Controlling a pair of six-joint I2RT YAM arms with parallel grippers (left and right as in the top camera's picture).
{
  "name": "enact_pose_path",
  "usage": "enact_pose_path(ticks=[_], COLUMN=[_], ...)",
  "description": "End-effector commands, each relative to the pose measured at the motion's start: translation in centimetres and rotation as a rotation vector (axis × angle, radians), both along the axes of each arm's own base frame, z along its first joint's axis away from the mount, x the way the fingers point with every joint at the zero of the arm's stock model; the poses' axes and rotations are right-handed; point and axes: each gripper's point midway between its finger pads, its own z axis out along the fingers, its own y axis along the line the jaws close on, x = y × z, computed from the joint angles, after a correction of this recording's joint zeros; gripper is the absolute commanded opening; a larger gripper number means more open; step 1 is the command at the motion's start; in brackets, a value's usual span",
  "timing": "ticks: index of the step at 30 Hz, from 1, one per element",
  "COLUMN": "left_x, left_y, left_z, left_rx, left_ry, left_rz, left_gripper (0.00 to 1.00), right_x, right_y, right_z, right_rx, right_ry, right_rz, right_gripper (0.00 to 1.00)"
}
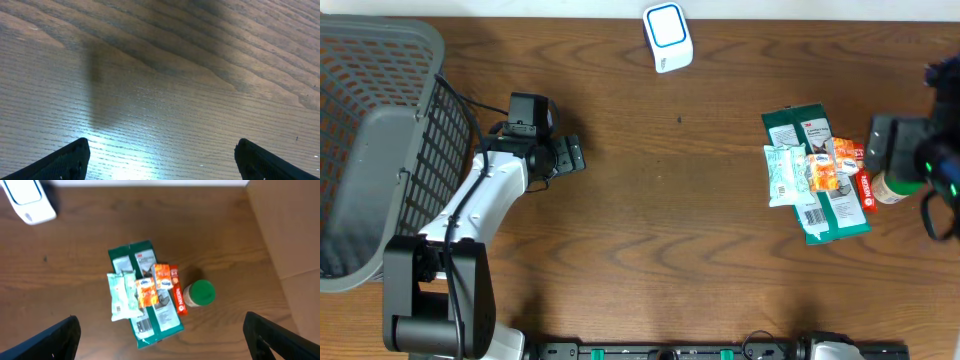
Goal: Scan the item barcode
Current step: 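Open the right gripper and withdraw it right and down from the pile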
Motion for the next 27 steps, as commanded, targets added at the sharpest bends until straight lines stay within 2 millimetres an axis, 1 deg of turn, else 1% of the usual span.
enact_pose_path(ticks=[1,3,4,6,8,10,13,17,20,23,27], left_x=[-0.2,-0.2,-0.2,-0.2,-0.2,-0.2,-0.2,-0.2,-0.2,-0.2,-0.2], left_y=[0.3,0.3,0.3,0.3,0.3,0.3,0.3,0.3,0.3,0.3,0.3], left_z=[-0.3,-0.3,-0.3,-0.3,-0.3,-0.3,-0.3,-0.3,-0.3,-0.3,-0.3], left_rx=[0.012,0.012,0.012,0.012,0.012,0.012,0.012,0.012,0.012,0.012,0.012], left_ry=[0.007,0.007,0.007,0.007,0.007,0.007,0.007,0.007,0.007,0.007,0.007], left_rz=[0.002,0.001,0.002,0.002,0.002,0.002,0.002,0.002,0.002,0.001,0.002], left_gripper=[0.94,0.93,0.93,0.94,0.93,0.93,0.93,0.93,0.94,0.93,0.94], right_x=[-3.8,-5.4,-5.8,-7.9,-9.2,-10.4,-11.5,-13.3,-14.9,-16.4,-18.2], right_y=[0.5,0.6,0.6,0.8,0.9,1.1,1.4,1.6,1.7,1.8,1.9], right_z=[3.5,4.6,4.9,6.2,6.8,7.3,7.4,8.0,7.9,7.3,5.6], right_rx=[-0.001,-0.004,-0.005,-0.01,-0.013,-0.013,-0.012,-0.013,-0.015,-0.015,-0.014], right_ry=[-0.138,-0.187,-0.2,-0.264,-0.303,-0.333,-0.346,-0.393,-0.423,-0.445,-0.454], right_rz=[0.002,0.002,0.002,0.003,0.004,0.014,0.028,0.036,0.036,0.037,0.041], right_gripper=[0.99,0.99,0.99,0.99,0.99,0.99,0.99,0.99,0.99,0.99,0.99])
